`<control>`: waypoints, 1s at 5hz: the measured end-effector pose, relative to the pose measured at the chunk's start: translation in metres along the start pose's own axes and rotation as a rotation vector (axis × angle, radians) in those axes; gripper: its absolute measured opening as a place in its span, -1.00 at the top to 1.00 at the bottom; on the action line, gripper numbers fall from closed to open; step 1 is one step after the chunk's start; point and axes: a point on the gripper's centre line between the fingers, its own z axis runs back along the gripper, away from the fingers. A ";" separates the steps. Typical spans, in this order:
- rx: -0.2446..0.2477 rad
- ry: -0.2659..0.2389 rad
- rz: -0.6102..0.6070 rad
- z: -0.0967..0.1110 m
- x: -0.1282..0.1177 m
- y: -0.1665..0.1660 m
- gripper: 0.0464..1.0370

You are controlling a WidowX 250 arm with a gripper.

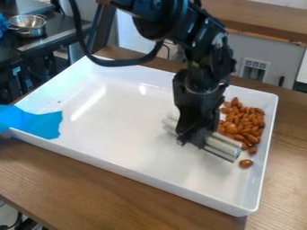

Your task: Sweep into pile

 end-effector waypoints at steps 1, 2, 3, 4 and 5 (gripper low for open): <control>-0.011 -0.025 -0.008 -0.002 -0.003 -0.001 0.33; 0.002 -0.051 -0.009 -0.013 -0.002 -0.003 0.33; -0.011 -0.072 0.011 -0.018 -0.001 -0.015 0.33; -0.021 -0.095 0.029 -0.025 0.002 -0.031 0.33; -0.029 -0.114 0.064 -0.029 0.011 -0.045 0.33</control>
